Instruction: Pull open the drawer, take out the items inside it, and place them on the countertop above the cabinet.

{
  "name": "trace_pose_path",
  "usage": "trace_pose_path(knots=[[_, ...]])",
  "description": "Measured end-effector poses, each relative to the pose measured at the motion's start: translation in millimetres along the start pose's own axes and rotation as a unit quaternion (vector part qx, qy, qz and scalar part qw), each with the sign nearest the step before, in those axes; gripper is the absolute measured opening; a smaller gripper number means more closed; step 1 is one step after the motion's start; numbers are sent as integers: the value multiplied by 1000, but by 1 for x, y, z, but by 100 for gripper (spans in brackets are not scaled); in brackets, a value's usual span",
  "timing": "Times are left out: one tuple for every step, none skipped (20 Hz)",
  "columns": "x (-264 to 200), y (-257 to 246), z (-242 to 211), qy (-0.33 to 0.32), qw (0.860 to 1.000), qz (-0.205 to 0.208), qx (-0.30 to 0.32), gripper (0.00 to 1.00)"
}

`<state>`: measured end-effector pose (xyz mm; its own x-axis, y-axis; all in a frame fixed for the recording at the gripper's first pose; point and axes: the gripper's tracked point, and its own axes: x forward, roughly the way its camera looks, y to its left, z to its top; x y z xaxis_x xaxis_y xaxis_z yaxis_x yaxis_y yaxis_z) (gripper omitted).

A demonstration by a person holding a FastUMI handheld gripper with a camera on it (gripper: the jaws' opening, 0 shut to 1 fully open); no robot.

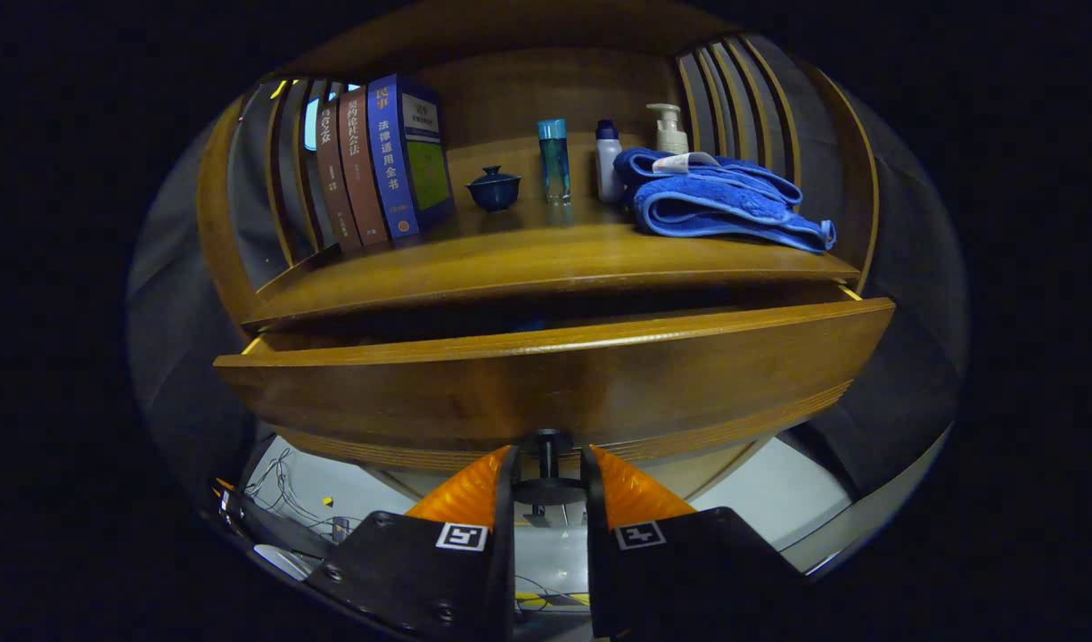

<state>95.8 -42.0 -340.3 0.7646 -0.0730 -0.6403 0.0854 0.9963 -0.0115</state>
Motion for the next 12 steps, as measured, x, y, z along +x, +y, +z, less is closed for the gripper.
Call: trace_pose_path(knots=[[-9, -1, -5, 4, 1000, -1, 1, 37], [-19, -2, -11, 7, 1000, -2, 2, 37], [-27, -2, -17, 10, 1000, -3, 4, 37], [-36, -2, -23, 14, 1000, -3, 4, 37], [-45, -3, -28, 16, 1000, -4, 4, 37], [-54, -2, -35, 19, 1000, -4, 3, 37], [-62, -2, -40, 22, 1000, -5, 3, 37], [-67, -5, -44, 25, 1000, -6, 1, 37], [-73, -6, -48, 28, 1000, -8, 2, 37], [-79, -8, -51, 31, 999, -9, 4, 37], [-84, -9, -54, 32, 999, -10, 5, 37], [-89, -9, -57, 34, 999, -9, 5, 37]])
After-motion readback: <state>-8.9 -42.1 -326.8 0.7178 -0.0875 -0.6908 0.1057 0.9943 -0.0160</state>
